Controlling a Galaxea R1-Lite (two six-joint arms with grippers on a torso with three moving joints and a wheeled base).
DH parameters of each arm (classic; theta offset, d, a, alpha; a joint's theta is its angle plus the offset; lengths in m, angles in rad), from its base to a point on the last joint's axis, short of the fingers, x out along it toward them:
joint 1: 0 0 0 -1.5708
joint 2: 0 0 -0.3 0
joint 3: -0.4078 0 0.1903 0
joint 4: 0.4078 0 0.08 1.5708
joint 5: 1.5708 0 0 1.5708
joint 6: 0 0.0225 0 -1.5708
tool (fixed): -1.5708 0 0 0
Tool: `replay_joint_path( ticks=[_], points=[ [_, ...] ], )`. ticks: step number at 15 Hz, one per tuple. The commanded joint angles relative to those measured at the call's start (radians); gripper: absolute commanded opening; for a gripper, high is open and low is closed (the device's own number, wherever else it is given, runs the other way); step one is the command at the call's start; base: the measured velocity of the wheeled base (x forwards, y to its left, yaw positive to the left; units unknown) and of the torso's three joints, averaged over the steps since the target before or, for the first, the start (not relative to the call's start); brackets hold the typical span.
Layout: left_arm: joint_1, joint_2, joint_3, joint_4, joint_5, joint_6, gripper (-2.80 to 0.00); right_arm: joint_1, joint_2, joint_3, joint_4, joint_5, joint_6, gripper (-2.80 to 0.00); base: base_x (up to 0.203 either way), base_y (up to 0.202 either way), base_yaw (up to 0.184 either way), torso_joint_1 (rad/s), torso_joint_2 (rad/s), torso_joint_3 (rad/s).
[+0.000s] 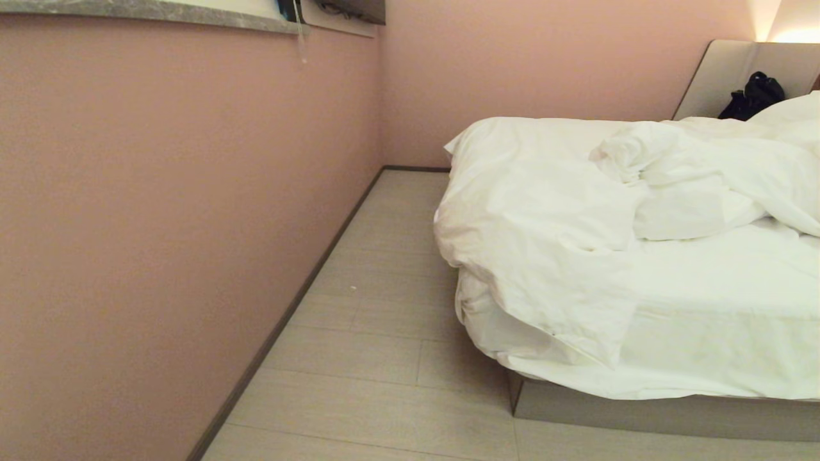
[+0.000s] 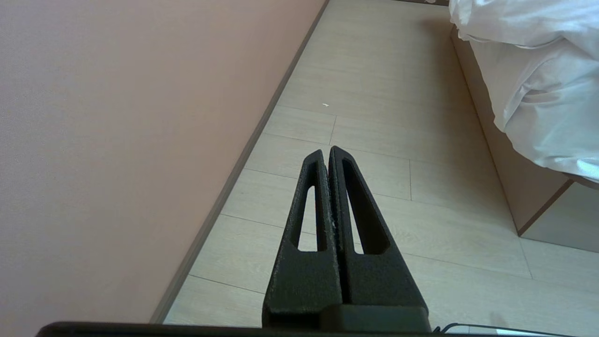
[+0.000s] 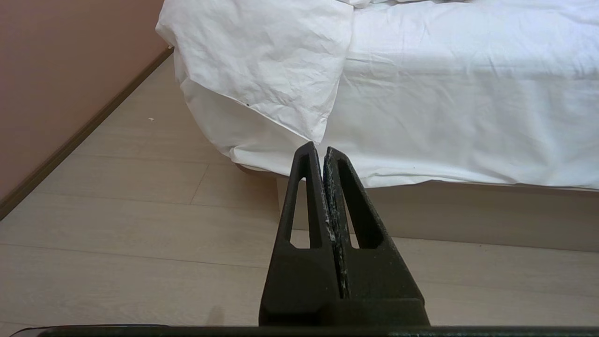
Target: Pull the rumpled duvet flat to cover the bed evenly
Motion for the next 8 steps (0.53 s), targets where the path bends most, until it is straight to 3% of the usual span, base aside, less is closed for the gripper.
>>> replay_joint_path(
  ticks=[1,3,8],
  points=[
    [0.001,0.001,0.0,0.001,0.0,0.004,-2.8,0.0,0.001,0.0,0.0,0.0,0.0,-2.8,0.0,0.0,0.0,0.0,0.0,0.0],
    [0.001,0.0,0.0,0.001,0.0,0.004,-2.8,0.0,0.001,0.0,0.0,0.0,0.0,-2.8,0.035,0.0,-0.001,-0.001,0.0,0.001],
    [0.001,0.0,0.0,0.002,0.0,0.005,-2.8,0.0,0.001,0.0,0.0,0.0,0.0,-2.8,0.191,0.0,0.0,0.004,0.0,0.004]
  ],
)
